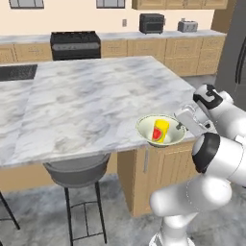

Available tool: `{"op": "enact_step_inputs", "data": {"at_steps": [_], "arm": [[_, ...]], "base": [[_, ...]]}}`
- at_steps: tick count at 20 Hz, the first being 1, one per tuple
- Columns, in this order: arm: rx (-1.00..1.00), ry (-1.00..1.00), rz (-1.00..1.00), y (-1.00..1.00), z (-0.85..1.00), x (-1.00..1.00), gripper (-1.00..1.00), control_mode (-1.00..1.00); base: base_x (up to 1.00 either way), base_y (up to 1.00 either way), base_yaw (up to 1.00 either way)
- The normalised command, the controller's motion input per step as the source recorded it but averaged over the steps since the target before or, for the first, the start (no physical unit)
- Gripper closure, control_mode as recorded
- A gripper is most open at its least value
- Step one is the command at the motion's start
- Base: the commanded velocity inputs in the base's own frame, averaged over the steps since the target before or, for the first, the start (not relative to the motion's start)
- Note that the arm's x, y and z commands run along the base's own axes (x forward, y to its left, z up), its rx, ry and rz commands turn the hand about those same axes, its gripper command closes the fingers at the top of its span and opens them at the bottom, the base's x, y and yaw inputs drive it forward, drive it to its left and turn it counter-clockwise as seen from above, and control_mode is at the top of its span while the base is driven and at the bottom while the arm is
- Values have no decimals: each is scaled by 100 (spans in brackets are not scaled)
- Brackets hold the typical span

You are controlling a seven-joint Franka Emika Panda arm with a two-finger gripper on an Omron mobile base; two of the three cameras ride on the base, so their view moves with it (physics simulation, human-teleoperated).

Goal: Place the cup inside the bowl on the dining table and move the bowl to any counter.

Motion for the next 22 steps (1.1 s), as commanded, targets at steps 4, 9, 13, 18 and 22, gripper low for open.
{"op": "enact_step_inputs", "data": {"at_steps": [4,9,13,18,22], "arm": [[0,0,0,0,0,0,100,100],[0,0,0,0,0,0,100,100],[0,0,0,0,0,0,100,100],[0,0,0,0,0,0,100,100],[0,0,0,0,0,0,100,100]], "base": [[13,-72,0],[21,-78,0],[18,-94,1],[23,-76,0],[25,-69,0]]}}
